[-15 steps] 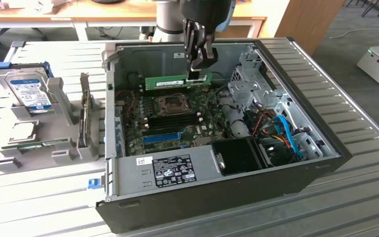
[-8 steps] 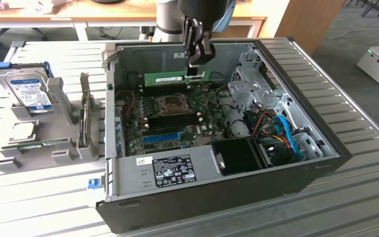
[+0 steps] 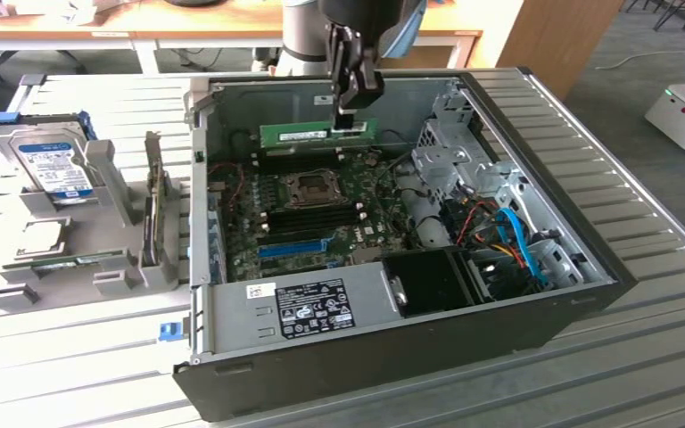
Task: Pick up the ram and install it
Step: 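Pick up the ram and move it above insertion slot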
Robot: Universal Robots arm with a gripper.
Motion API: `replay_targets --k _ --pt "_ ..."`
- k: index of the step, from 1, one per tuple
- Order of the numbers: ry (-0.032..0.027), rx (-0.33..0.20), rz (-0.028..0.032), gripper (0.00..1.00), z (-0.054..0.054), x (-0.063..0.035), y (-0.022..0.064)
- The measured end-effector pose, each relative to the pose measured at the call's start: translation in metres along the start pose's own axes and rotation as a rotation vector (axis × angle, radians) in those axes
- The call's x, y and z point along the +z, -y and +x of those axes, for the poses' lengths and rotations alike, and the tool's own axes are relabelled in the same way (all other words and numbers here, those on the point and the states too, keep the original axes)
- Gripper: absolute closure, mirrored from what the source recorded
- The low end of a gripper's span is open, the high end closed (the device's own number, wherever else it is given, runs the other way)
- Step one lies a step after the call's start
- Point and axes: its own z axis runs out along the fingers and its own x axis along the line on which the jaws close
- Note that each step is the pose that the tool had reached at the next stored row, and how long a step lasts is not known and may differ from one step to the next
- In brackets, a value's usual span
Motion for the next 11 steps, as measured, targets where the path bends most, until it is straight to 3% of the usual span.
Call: replay_targets --k 11 --pt "0.0002 0.000 0.0004 0.88 -0.0054 0.0009 0.0001"
